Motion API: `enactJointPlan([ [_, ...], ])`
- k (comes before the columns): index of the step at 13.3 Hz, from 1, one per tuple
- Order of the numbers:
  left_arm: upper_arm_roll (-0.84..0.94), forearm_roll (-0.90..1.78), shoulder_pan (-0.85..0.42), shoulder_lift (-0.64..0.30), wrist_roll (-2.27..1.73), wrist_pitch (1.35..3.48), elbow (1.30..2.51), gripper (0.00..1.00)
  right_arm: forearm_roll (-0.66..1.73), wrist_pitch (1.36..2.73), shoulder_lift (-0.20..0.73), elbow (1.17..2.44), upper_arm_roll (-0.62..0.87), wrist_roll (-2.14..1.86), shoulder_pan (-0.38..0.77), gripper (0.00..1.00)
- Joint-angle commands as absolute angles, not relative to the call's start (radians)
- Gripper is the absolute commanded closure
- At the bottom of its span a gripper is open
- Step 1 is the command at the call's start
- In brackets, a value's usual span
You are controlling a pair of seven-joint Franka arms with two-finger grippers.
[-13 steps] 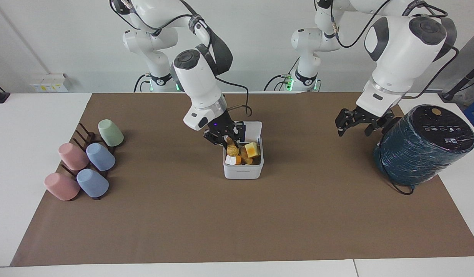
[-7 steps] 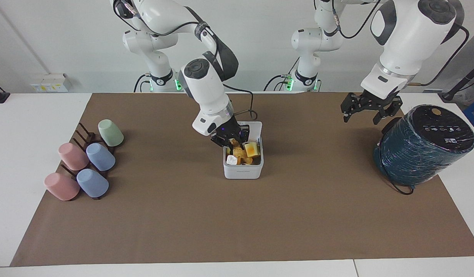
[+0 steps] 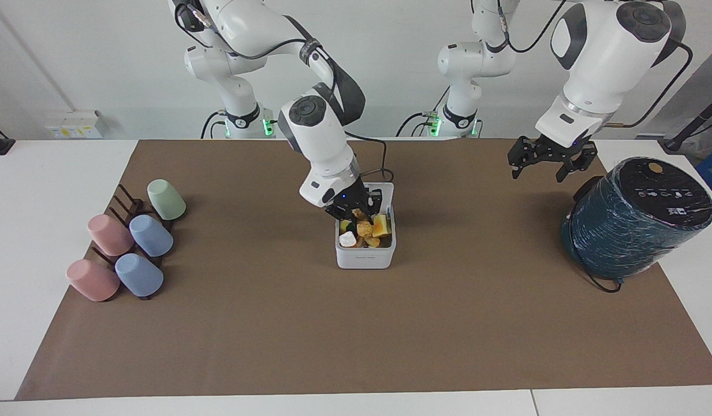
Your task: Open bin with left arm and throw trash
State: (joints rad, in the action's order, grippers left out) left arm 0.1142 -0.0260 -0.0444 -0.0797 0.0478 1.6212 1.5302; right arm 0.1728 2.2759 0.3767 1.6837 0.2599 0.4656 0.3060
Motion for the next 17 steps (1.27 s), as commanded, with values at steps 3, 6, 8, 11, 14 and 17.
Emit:
enactJointPlan([
  [3, 0.115, -0.040, -0.046, -0.049, 0.063, 1.646, 1.568, 0.00, 0.189, 2.306, 0.387, 1.684, 0.264, 0.480, 0.301, 0.23],
  [6, 0.115, -0.040, -0.044, -0.049, 0.063, 1.646, 1.568, 0.00, 0.189, 2.301, 0.374, 1.681, 0.264, 0.480, 0.301, 0.00],
  [8, 0.115, -0.040, -0.041, -0.049, 0.064, 1.646, 1.568, 0.00, 0.189, 2.295, 0.357, 1.681, 0.264, 0.482, 0.301, 0.00],
  [11, 0.115, -0.040, -0.044, -0.049, 0.063, 1.646, 1.568, 0.00, 0.189, 2.280, 0.316, 1.674, 0.262, 0.482, 0.288, 0.00],
  [14, 0.115, -0.040, -0.049, -0.049, 0.057, 1.683, 1.572, 0.00, 0.169, 2.267, 0.256, 1.670, 0.241, 0.470, 0.253, 0.00],
  [17, 0.115, -0.040, -0.049, -0.051, 0.049, 1.692, 1.568, 0.00, 0.036, 2.249, 0.197, 1.672, 0.241, 0.431, 0.151, 0.00],
])
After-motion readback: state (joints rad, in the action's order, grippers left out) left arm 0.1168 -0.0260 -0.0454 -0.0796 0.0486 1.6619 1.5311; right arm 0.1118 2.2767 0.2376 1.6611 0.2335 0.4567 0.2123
